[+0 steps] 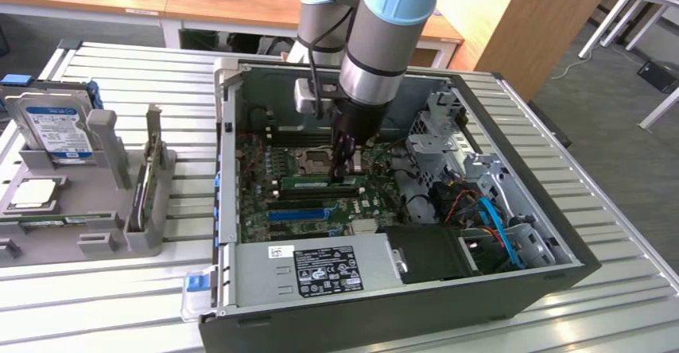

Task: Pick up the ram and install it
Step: 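Insert the ram into the slot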

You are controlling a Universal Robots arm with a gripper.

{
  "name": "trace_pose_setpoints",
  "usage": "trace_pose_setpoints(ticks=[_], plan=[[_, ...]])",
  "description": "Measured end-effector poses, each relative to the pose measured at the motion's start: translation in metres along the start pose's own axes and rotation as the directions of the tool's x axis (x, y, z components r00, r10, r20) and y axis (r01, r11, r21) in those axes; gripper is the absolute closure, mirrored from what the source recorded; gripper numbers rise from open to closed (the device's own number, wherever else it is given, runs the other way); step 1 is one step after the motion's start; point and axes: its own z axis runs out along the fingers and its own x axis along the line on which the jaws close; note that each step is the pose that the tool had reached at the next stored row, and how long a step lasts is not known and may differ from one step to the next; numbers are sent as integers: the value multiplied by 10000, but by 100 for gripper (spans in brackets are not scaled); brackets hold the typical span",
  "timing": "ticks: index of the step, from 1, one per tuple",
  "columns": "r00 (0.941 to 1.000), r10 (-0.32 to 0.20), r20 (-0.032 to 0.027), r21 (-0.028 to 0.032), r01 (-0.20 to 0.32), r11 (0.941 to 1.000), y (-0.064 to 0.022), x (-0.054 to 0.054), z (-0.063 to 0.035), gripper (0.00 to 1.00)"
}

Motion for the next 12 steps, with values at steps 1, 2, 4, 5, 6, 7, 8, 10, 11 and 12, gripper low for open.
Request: trace_pose_setpoints(ticks=[1, 2, 4, 5, 6, 7, 8, 10, 11, 12], plan=[[10000, 0, 0, 0, 0, 10000, 0, 3, 0, 88], [10000, 0, 0, 0, 0, 10000, 0, 5, 0, 88], [10000, -1, 0, 0, 1, 10000, 0, 6, 0, 88], [10000, -1, 0, 0, 1, 10000, 0, 6, 0, 88], [10000, -2, 1, 0, 2, 10000, 0, 6, 0, 88], [10000, -2, 0, 0, 2, 10000, 0, 6, 0, 88], [10000, -2, 0, 0, 2, 10000, 0, 6, 0, 88], [10000, -2, 1, 0, 2, 10000, 0, 7, 7, 88], [10000, -2, 0, 0, 2, 10000, 0, 7, 12, 88], [10000, -2, 0, 0, 2, 10000, -1, 7, 16, 88]])
